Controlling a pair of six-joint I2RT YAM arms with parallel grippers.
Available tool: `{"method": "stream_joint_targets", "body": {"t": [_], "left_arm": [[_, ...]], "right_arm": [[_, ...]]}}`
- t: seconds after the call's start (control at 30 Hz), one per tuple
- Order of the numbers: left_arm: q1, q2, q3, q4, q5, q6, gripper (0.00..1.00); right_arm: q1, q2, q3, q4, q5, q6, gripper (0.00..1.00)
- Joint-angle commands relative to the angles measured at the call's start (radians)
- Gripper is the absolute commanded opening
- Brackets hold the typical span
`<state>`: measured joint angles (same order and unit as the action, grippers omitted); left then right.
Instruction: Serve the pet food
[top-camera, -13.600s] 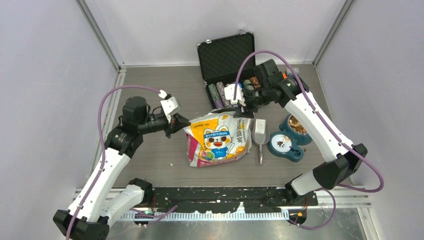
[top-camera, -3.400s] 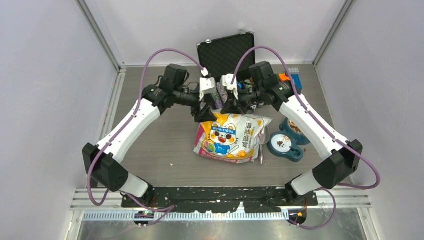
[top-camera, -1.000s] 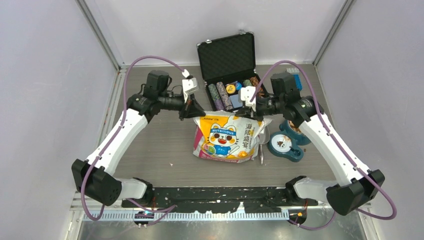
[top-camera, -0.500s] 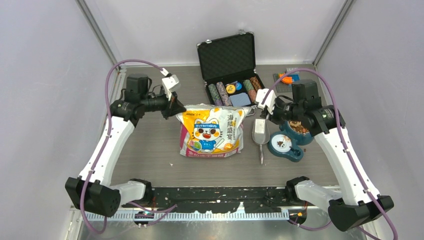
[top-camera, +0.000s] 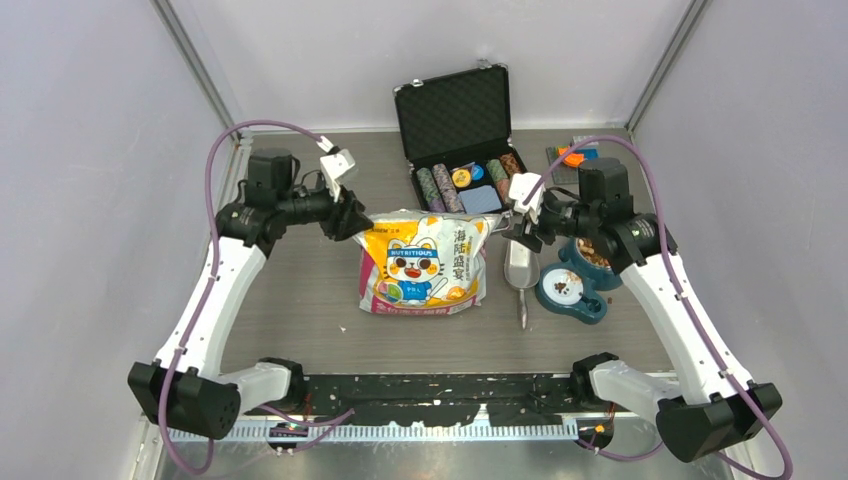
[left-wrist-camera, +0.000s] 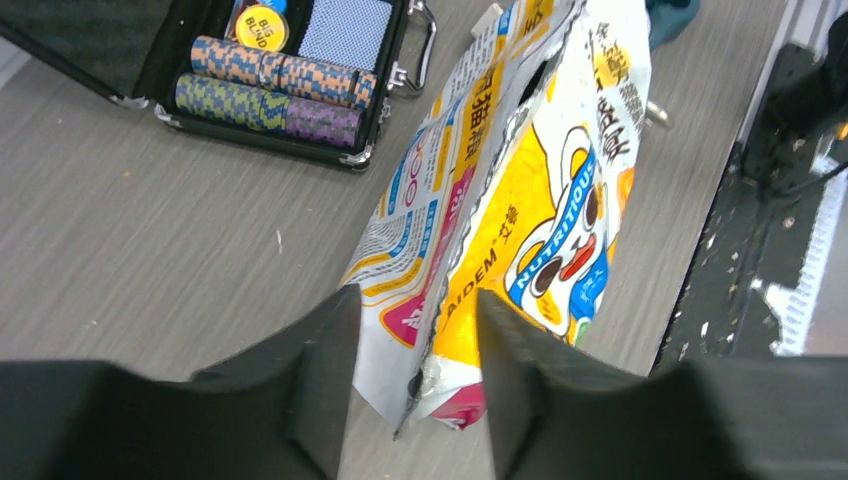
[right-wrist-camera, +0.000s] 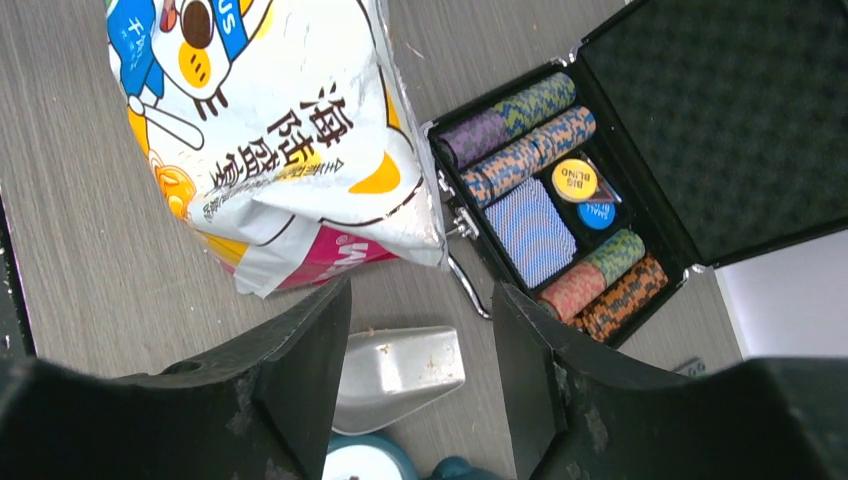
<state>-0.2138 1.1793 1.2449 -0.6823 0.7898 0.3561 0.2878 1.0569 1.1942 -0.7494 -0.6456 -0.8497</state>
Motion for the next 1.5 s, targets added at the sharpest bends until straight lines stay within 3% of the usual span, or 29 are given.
{"method": "stream_joint_targets", "body": {"t": [0.0, 0.03, 0.07, 0.2, 0.33, 0.4, 0.43, 0.6, 0.7, 0.77, 0.9, 1.0, 1.07, 1.13, 1.33, 1.47], "left_arm": [[0.005, -0.056, 0.008, 0.069, 0.023, -0.017, 0.56], [0.005, -0.063, 0.004, 0.074, 0.022, -0.020, 0.70], [0.007, -0.072, -0.001, 0.079, 0.023, -0.020, 0.78], [0.006, -0.119, -0.034, 0.116, -0.007, -0.035, 0.99], [0.006, -0.200, -0.112, 0.267, -0.183, -0.176, 0.99], [0.006, -0.247, -0.148, 0.370, -0.374, -0.323, 0.99], [0.005, -0.270, -0.159, 0.410, -0.491, -0.391, 0.99], [0.007, -0.382, -0.167, 0.456, -0.760, -0.595, 0.99], [0.006, -0.399, -0.138, 0.405, -0.945, -0.637, 0.99], [0.006, -0.366, -0.096, 0.328, -1.066, -0.651, 0.99], [0.015, -0.248, -0.012, 0.174, -1.291, -0.667, 0.99], [0.086, -0.181, 0.013, 0.120, -1.260, -0.734, 0.99], [0.152, -0.162, 0.007, 0.124, -1.149, -0.771, 0.99], [0.200, -0.159, -0.030, 0.163, -1.110, -0.787, 0.99], [0.334, -0.164, -0.075, 0.188, -0.955, -0.860, 0.99], [0.350, -0.164, -0.093, 0.191, -0.961, -0.882, 0.99]], "right_arm": [[0.000, 0.017, 0.002, 0.107, -0.086, 0.026, 0.62], [0.000, 0.018, -0.002, 0.114, -0.090, 0.025, 0.63], [0.000, 0.019, -0.004, 0.116, -0.094, 0.024, 0.64], [0.000, 0.012, -0.012, 0.137, -0.084, 0.028, 0.67], [0.000, -0.015, -0.035, 0.227, -0.035, 0.097, 0.75], [-0.001, -0.038, -0.057, 0.338, 0.036, 0.205, 0.95], [-0.001, -0.058, -0.074, 0.426, 0.069, 0.299, 0.98], [-0.003, -0.157, -0.144, 0.713, 0.408, 0.650, 0.96], [-0.013, -0.183, -0.168, 0.831, 0.747, 0.796, 0.96], [-0.026, -0.178, -0.155, 0.818, 0.910, 0.839, 0.96], [-0.107, -0.115, -0.063, 0.627, 1.221, 0.983, 0.96], [-0.300, -0.062, -0.006, 0.463, 1.236, 1.140, 0.95], [-0.415, -0.052, -0.024, 0.440, 1.122, 1.199, 0.96], [-0.478, -0.057, -0.059, 0.442, 1.105, 1.228, 0.96], [-0.512, -0.087, -0.137, 0.442, 1.161, 1.198, 0.96], [-0.512, -0.128, -0.189, 0.470, 1.188, 1.185, 0.96]]}}
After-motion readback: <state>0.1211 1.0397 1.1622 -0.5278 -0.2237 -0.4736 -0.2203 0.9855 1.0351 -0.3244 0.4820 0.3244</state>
